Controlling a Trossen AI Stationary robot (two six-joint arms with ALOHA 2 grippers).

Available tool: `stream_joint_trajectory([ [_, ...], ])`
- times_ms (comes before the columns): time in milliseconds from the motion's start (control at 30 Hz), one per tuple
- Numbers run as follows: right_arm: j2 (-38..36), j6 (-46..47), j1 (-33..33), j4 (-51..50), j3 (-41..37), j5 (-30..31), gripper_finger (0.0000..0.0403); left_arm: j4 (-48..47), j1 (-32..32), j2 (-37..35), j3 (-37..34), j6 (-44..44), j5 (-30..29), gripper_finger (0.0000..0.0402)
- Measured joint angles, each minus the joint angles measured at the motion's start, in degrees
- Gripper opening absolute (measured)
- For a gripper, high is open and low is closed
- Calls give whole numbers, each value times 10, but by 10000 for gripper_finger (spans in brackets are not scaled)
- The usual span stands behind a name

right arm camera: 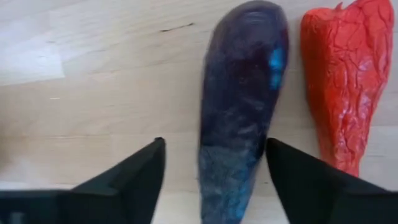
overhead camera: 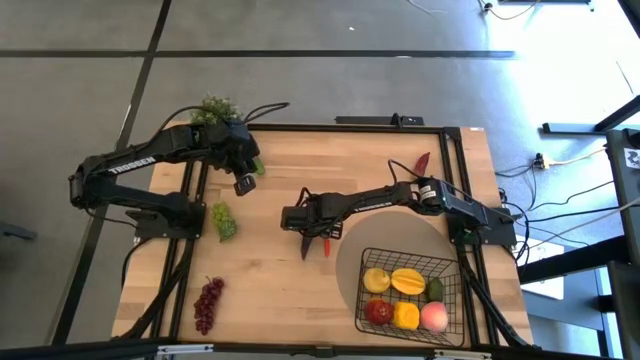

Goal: Build produce basket
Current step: Put the violet eggplant into the wire basket

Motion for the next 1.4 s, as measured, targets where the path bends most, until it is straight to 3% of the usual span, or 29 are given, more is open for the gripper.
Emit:
stream_joint_trajectory([
  [233, 12, 12, -1, 5, 0, -2, 136, 0, 0, 0, 0, 0, 0, 0],
  [367, 12, 11, -1, 7, 1, -12, 97, 1, 0, 0, 0, 0, 0, 0],
  [867, -5, -39, 10, -26, 23, 0, 109, 4, 0, 0, 0, 0, 0, 0],
  [1400, -8, -66, 50, -284, 213, 45, 111, 5, 0, 0, 0, 0, 0, 0],
])
